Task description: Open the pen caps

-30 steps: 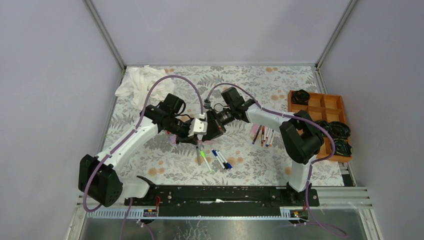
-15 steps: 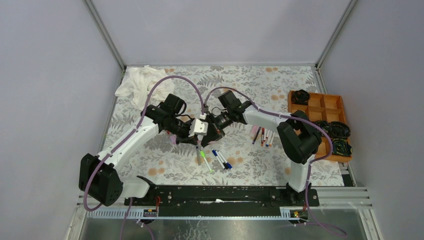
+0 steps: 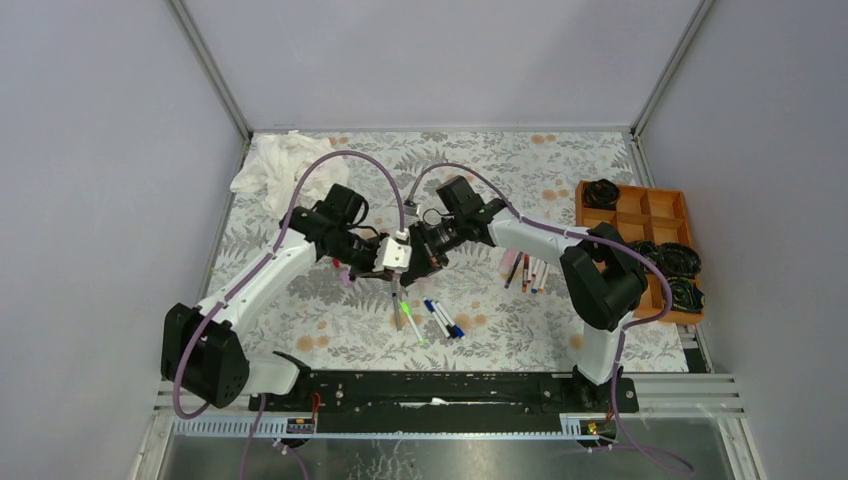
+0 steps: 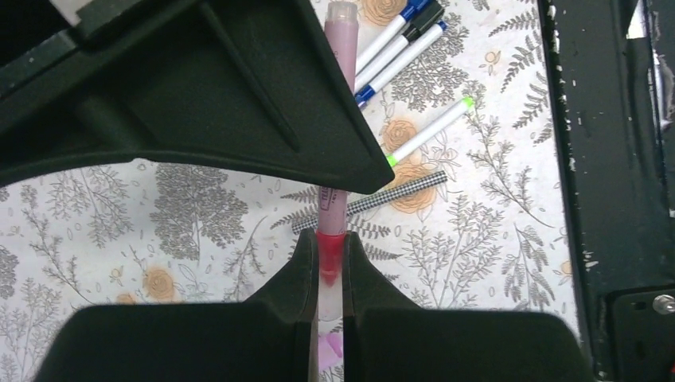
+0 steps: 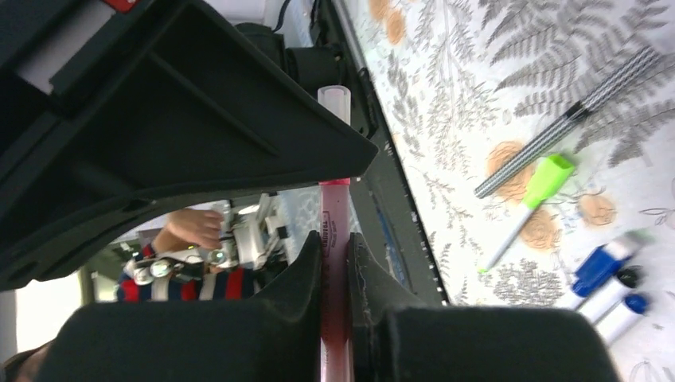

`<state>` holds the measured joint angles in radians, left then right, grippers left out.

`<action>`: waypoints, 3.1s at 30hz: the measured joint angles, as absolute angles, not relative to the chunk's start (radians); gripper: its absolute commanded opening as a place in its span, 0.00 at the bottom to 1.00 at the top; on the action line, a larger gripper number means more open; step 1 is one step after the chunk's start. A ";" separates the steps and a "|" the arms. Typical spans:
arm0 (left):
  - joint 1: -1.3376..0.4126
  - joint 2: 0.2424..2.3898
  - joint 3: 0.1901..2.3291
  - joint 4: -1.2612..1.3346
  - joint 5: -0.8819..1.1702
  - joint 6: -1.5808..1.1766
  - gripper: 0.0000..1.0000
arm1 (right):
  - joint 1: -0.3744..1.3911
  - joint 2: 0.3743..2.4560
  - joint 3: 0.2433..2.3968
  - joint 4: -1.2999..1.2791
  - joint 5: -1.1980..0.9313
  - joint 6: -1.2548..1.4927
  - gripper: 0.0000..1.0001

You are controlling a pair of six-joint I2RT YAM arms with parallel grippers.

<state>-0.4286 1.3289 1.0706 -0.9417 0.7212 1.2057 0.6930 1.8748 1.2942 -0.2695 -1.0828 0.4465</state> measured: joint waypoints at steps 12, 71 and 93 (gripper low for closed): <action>-0.270 1.353 1.012 -0.949 0.449 1.315 0.00 | 0.645 1.808 1.178 -0.439 -1.038 0.401 0.00; -0.238 1.390 1.295 -0.786 0.503 0.592 0.98 | 0.462 1.488 0.934 -0.414 0.296 0.561 0.51; -0.233 1.377 1.280 -0.809 0.511 0.570 0.98 | 1.028 1.631 0.961 -0.346 0.136 0.460 0.25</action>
<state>-0.2329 1.3766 1.2800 -0.8093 0.5114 0.5701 1.0283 1.6310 0.9611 -0.3458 0.1364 0.4603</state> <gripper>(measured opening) 0.983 0.261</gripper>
